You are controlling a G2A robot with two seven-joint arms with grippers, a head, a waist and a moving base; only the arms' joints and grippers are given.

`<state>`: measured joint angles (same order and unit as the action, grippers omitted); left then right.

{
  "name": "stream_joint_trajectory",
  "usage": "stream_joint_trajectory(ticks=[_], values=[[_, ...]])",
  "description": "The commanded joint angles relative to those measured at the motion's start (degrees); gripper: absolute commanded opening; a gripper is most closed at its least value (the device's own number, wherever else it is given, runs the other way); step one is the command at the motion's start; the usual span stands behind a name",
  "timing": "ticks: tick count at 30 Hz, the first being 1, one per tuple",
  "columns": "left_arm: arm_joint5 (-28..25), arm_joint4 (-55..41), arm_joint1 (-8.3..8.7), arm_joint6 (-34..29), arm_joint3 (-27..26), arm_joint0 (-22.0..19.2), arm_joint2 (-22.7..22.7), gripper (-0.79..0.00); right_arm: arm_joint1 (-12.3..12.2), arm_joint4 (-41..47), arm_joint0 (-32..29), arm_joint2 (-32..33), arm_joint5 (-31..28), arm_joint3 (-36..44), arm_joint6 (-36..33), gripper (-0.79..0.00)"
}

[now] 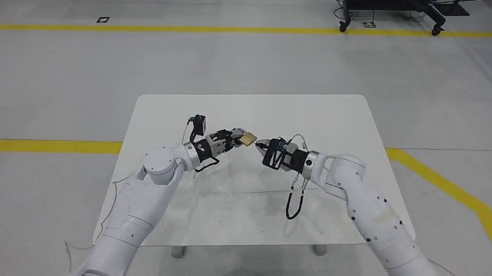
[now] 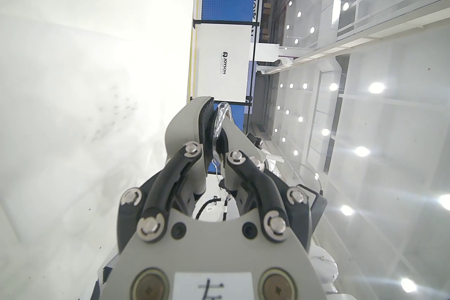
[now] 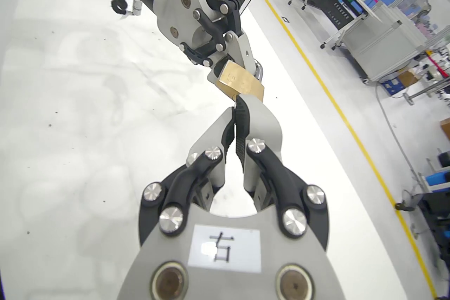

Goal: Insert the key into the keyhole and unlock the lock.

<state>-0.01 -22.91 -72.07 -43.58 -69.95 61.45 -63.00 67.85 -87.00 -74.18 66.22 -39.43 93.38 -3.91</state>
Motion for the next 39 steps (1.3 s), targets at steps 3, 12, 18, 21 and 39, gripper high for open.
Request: stream_joint_trajectory(ticks=[3, 12, 18, 21, 39], values=[[-0.4, 0.1, 0.05, 0.4, -0.5, 0.4, -0.2, -0.785, -0.1, 3.8, 0.7, 0.5, -2.2, -1.7, 0.6, -0.785], [-0.5, 0.2, 0.16, 0.7, -1.1, 0.9, -0.7, -0.785, -0.9, -3.2, -0.4, 0.9, -2.1, 1.2, 3.3, -0.148], [-0.4, 1.3, 0.42, 0.9, -1.4, 1.3, -1.3, -0.785, -2.7, -4.7, -7.6, 8.5, -1.9, 6.5, 12.7, 0.0], [-0.1, 5.0, 0.74, 1.5, -2.1, 1.7, -1.2, -0.785, -3.9, -3.3, -14.1, 16.6, -1.8, 9.4, 21.3, 0.0], [11.6, 32.0, -1.32, 0.2, -1.6, -3.9, 15.8, -0.665, -4.8, -2.2, -20.3, 23.6, -2.0, 12.3, 28.2, 0.0]])
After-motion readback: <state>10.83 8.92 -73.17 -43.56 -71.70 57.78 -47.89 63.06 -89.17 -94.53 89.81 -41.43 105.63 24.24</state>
